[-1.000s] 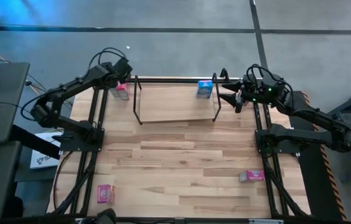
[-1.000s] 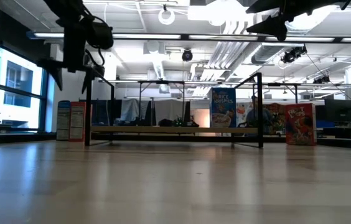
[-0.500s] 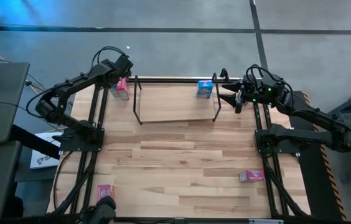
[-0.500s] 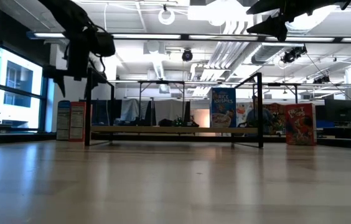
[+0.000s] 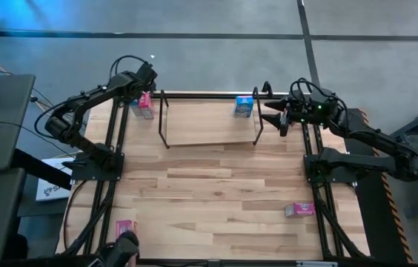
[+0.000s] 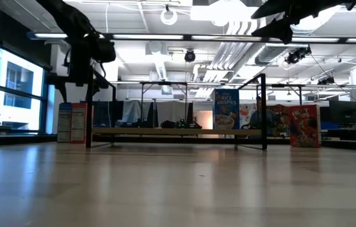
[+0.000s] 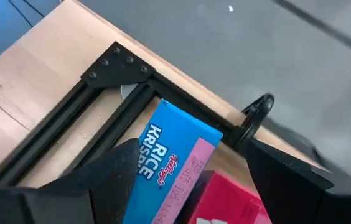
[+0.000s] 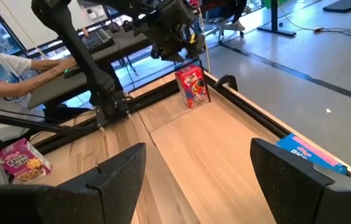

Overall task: Stack cereal on shelf
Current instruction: Put the blue cereal box on the shelf aligned with the other blue cereal box

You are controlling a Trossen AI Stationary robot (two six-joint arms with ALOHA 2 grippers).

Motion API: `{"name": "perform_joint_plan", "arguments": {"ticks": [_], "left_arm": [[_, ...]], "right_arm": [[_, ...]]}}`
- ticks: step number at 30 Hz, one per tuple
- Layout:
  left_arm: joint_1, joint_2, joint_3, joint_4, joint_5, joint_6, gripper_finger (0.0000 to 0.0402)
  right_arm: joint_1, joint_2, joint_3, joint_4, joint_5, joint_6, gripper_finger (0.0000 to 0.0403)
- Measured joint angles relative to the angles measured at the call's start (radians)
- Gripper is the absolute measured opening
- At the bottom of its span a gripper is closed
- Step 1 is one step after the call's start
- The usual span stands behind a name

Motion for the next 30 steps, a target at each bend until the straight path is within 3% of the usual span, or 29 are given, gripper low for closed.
{"name": "perform_joint_plan", "arguments": {"ticks": [9,20,30], "left_arm": [[-0.01,-0.002,0.0,-0.05,0.042,0.116,0.0287],[-0.007,-0.046,-0.002,-0.048,0.065,0.149,0.0287],[-0.036,-0.046,-0.002,-0.1,0.006,0.215,0.0287]], "right_arm": [[0.0,0.0,0.0,-0.001,0.0,0.0,0.0279],[0.0,0.0,0.0,-0.001,0.0,0.046,0.0279],[0.0,0.0,0.0,-0.001,0.0,0.063,0.0279]]}}
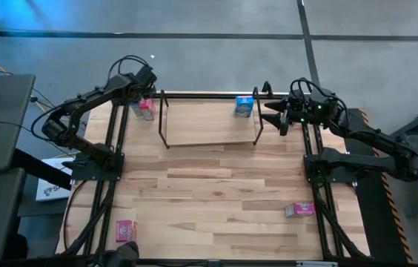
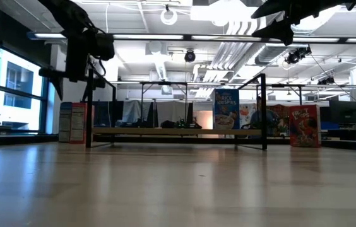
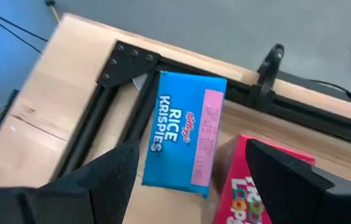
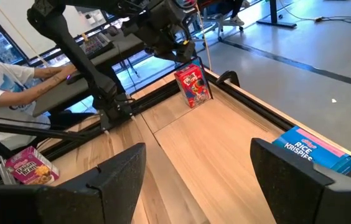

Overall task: Stack cereal on shelf
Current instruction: Put the blue cereal box on the shelf aligned with the other blue cereal box

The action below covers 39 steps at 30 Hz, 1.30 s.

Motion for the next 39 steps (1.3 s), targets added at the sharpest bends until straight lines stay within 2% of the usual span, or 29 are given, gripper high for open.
{"name": "perform_joint_plan", "arguments": {"ticks": [6,18,26,32,39], "left_arm": [[-0.008,0.006,0.0,0.021,-0.066,-0.044,0.0287],[-0.013,0.086,0.001,-0.004,-0.125,-0.068,0.0287],[-0.003,0.118,0.004,0.033,-0.107,-0.116,0.0287],[0.001,0.127,-0.007,0.041,0.031,-0.122,0.0277],[0.005,0.117,-0.002,0.053,0.009,-0.118,0.0247]], "right_arm": [[0.0,0.0,0.0,0.0,0.0,0.003,0.0279],[0.0,0.0,0.0,0.0,0.0,0.026,0.0279],[0.0,0.0,0.0,0.0,0.0,0.047,0.0279],[0.0,0.0,0.0,0.0,0.0,0.045,0.0279],[0.0,0.0,0.0,0.0,0.0,0.044,0.0279]]}}
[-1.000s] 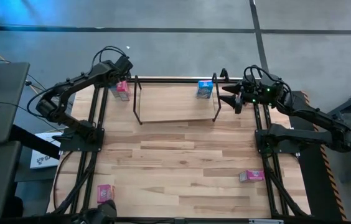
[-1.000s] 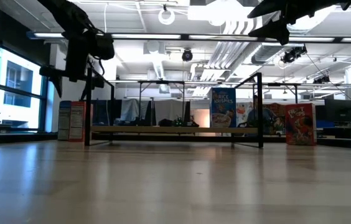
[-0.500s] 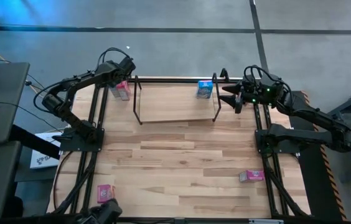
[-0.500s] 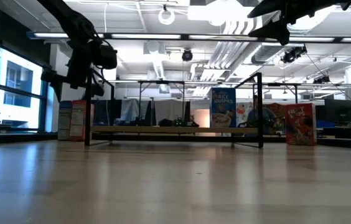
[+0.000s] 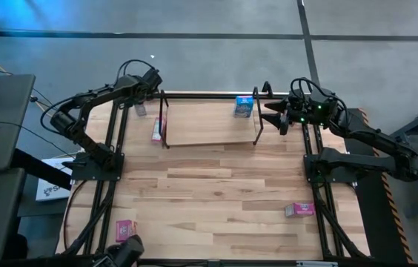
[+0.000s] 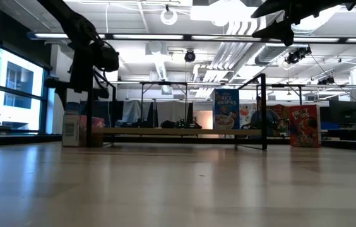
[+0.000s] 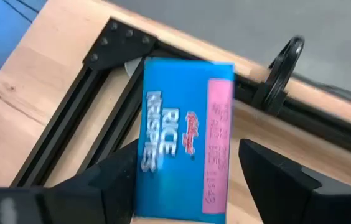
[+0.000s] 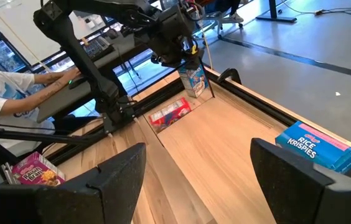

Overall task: Stack cereal on shelf
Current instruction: Put the blue cereal box on the shelf aligned with the other blue cereal box

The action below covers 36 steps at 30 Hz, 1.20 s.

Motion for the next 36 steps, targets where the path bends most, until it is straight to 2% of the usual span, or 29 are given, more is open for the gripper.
{"name": "perform_joint_plan", "arguments": {"ticks": [10,22,29,36], "left_arm": [[0.009,-0.001,0.0,0.001,-0.01,0.019,0.0217],[0.009,-0.012,0.001,0.001,-0.011,0.025,0.0126],[0.009,-0.121,0.002,0.037,-0.027,0.044,0.0118],[0.008,-0.289,0.003,0.148,-0.032,0.156,0.012]], "right_arm": [[0.0,0.0,0.0,0.0,0.0,0.003,0.0279],[0.0,0.0,0.0,0.0,0.0,0.015,0.0279],[0.0,0.0,0.0,0.0,0.0,0.027,0.0279],[0.0,0.0,0.0,0.0,0.0,0.033,0.0279]]}}
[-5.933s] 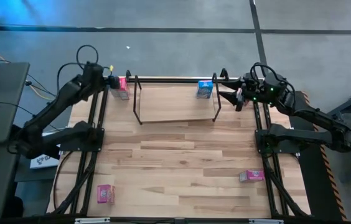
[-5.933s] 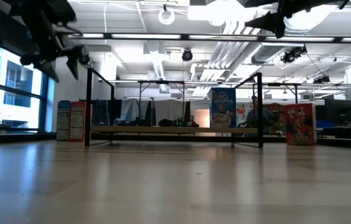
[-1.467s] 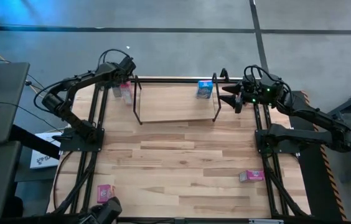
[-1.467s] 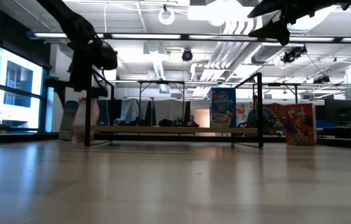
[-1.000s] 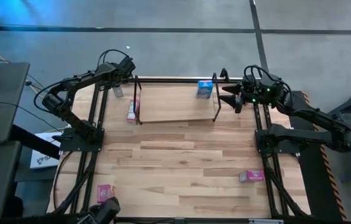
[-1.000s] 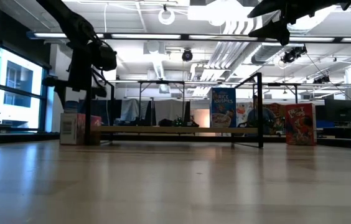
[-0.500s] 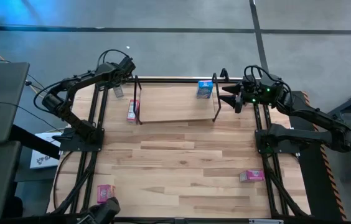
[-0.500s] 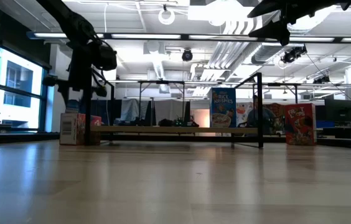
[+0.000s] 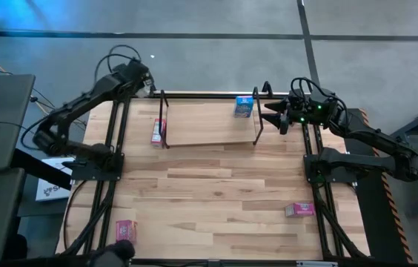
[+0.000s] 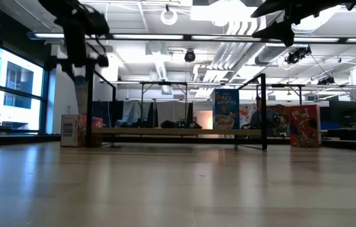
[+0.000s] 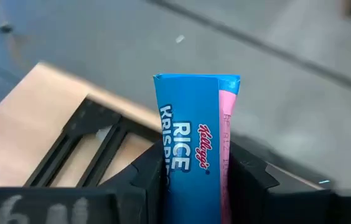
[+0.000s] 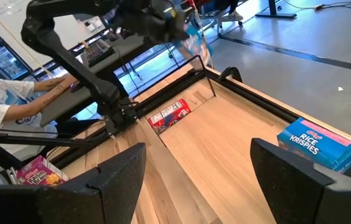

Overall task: Stack cereal on shelf
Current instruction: Put the blue cereal box on the shelf aligned with the other blue cereal box

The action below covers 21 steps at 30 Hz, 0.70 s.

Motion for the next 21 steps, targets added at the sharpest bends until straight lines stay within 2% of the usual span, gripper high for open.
{"name": "perform_joint_plan", "arguments": {"ticks": [8,11,14,18,21], "left_arm": [[-0.07,-0.175,0.09,0.191,0.015,0.222,0.0116],[-0.118,-0.192,0.159,0.292,0.065,0.319,0.0116],[-0.192,-0.168,0.243,0.343,0.14,0.412,0.0116],[-0.333,-0.075,0.341,0.318,0.204,0.518,0.0116],[-0.433,0.006,0.381,0.29,0.298,0.584,0.0116]], "right_arm": [[0.0,0.0,0.0,0.0,0.0,0.0,0.0279],[0.0,0.0,0.0,0.001,0.0,0.0,0.0279],[0.0,0.0,0.0,0.001,0.0,-0.005,0.0279],[0.0,0.0,0.0,0.001,0.0,-0.006,0.0279],[0.0,0.0,0.0,0.001,0.0,-0.006,0.0279]]}}
